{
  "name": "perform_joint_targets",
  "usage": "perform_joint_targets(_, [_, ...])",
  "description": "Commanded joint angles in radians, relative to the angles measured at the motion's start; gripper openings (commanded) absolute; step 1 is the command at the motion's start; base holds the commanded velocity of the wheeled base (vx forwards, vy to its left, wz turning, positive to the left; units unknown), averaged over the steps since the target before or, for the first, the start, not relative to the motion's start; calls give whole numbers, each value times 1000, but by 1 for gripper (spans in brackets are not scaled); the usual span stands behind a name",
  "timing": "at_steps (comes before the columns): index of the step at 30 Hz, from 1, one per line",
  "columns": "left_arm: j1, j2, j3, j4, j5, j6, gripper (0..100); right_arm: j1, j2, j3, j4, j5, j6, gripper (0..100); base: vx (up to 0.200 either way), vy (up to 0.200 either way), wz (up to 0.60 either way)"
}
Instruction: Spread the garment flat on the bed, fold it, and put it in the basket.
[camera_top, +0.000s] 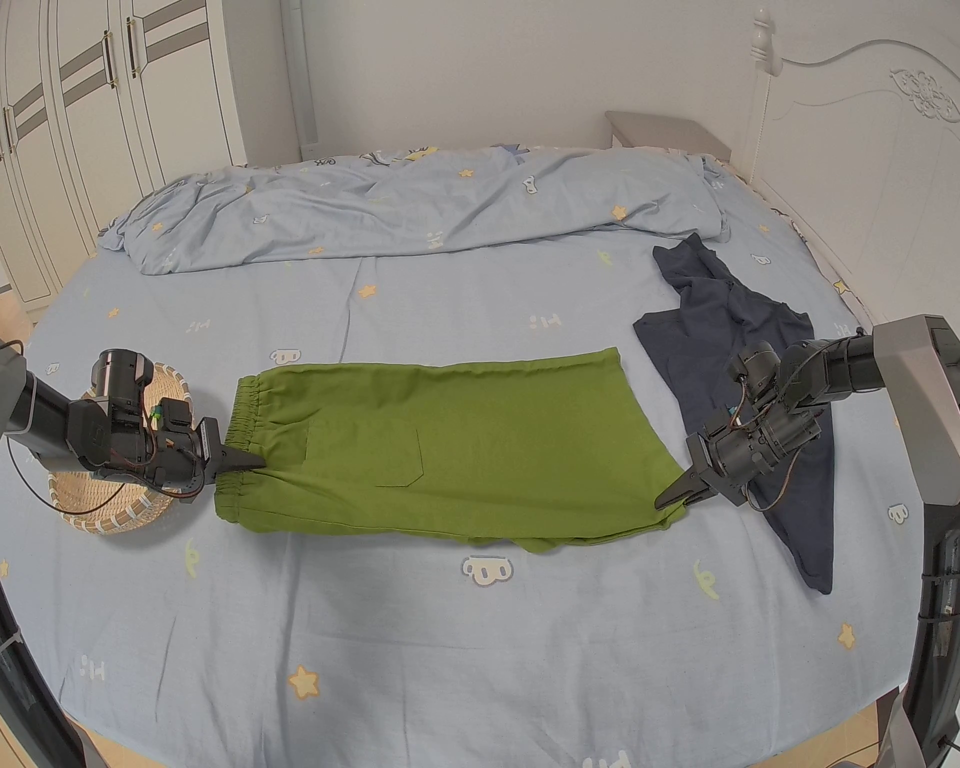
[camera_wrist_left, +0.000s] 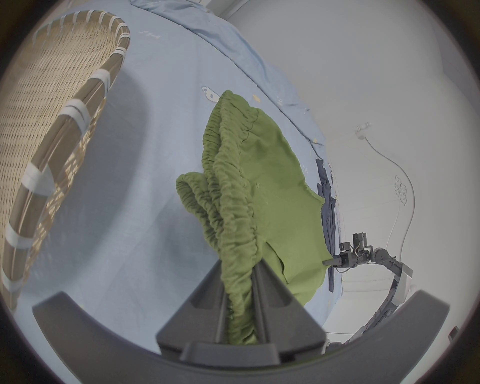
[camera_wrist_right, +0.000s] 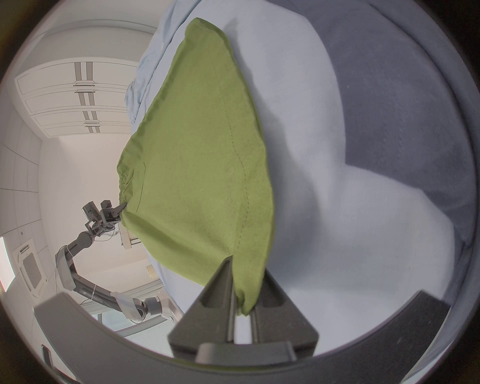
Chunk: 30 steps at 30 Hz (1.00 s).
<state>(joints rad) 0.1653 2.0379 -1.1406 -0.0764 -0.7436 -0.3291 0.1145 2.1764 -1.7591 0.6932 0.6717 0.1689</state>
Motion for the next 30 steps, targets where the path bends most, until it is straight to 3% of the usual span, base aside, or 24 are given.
perform_joint_targets(1, [20,-50,1,92,1,65,0,-2,-106,9,78,-3,-29,0,0,0,0])
perform_joint_targets(6, [63,-97,1,251,1,237,0,-2,-182,24,190,-18,-58,0,0,0,0])
perform_joint_targets(11, [82,-154,25,306,6,248,0,7,-254,155,203,-58,-78,0,0,0,0])
perform_joint_targets(14, [103,-220,110,311,7,269,0,16,-348,380,115,-60,-94,0,0,0,0])
perform_joint_targets(17, [103,-226,125,311,7,277,0,24,-365,423,92,-60,-94,0,0,0,0])
perform_joint_targets(18, [115,-246,177,311,10,311,0,51,-414,553,11,-61,-85,0,0,0,0])
perform_joint_targets(19, [115,-246,177,311,10,311,0,51,-414,553,11,-61,-85,0,0,0,0])
perform_joint_targets(20, [126,-258,222,311,10,349,0,70,-455,658,-52,-63,-80,0,0,0,0])
perform_joint_targets(22, [126,-258,222,311,10,349,0,70,-455,658,-52,-63,-80,0,0,0,0])
perform_joint_targets(24, [138,-258,285,311,17,427,0,119,-515,794,-149,-63,-34,0,0,0,0])
perform_joint_targets(30, [164,-272,332,313,20,486,0,183,-537,919,-248,-63,17,0,0,0,0])
